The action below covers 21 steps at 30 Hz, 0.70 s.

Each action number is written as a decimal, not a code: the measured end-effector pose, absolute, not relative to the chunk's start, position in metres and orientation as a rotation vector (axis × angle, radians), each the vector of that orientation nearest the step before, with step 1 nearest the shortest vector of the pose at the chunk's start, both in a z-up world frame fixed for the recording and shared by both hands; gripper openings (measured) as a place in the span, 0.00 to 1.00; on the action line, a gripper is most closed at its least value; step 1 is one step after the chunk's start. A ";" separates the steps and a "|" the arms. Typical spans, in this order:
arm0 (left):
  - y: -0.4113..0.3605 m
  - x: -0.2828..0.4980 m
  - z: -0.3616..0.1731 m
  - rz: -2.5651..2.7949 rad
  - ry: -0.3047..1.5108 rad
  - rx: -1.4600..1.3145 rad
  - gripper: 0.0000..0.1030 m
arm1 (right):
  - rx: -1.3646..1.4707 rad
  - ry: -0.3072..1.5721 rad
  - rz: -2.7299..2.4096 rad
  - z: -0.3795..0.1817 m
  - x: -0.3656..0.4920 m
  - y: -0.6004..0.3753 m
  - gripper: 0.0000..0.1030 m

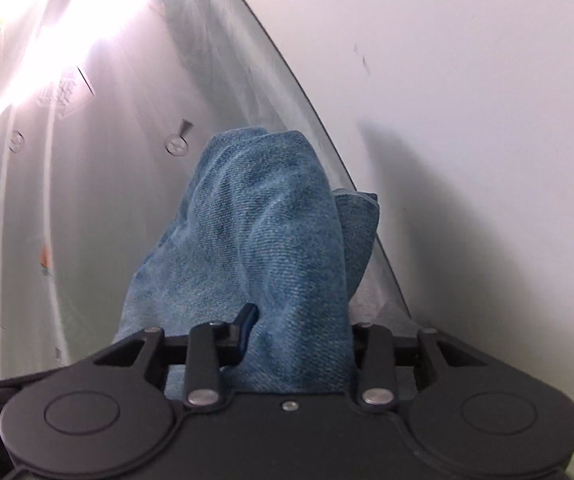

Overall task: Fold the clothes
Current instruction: 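Carry the jeans bundle with both grippers toward the stack of folded clothes, then lower the jeans onto the clothes stack and open both grippers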

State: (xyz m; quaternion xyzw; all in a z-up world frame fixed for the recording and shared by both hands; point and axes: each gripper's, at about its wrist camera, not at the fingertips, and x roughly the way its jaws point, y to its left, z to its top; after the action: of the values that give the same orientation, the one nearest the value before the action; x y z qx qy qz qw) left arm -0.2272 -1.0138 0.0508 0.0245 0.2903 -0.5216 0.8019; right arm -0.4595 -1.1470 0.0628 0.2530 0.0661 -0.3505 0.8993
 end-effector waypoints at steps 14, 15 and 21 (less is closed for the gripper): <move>-0.986 -0.211 0.014 -1.059 0.614 0.032 0.85 | 0.359 0.312 -0.875 0.002 -0.442 -1.131 0.77; -0.975 -0.216 0.017 -1.055 0.592 0.035 0.89 | 0.376 0.317 -0.874 0.001 -0.450 -1.121 0.79; -0.893 -0.269 0.023 -1.032 0.499 0.059 1.00 | 0.388 0.350 -0.885 0.007 -0.491 -1.055 0.94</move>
State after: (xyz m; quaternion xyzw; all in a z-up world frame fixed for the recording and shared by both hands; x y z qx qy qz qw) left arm -0.2690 -0.8929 0.0232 0.0277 0.2362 -0.4881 0.8398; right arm -0.4905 -1.0554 0.0069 0.1855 0.1675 -0.4231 0.8709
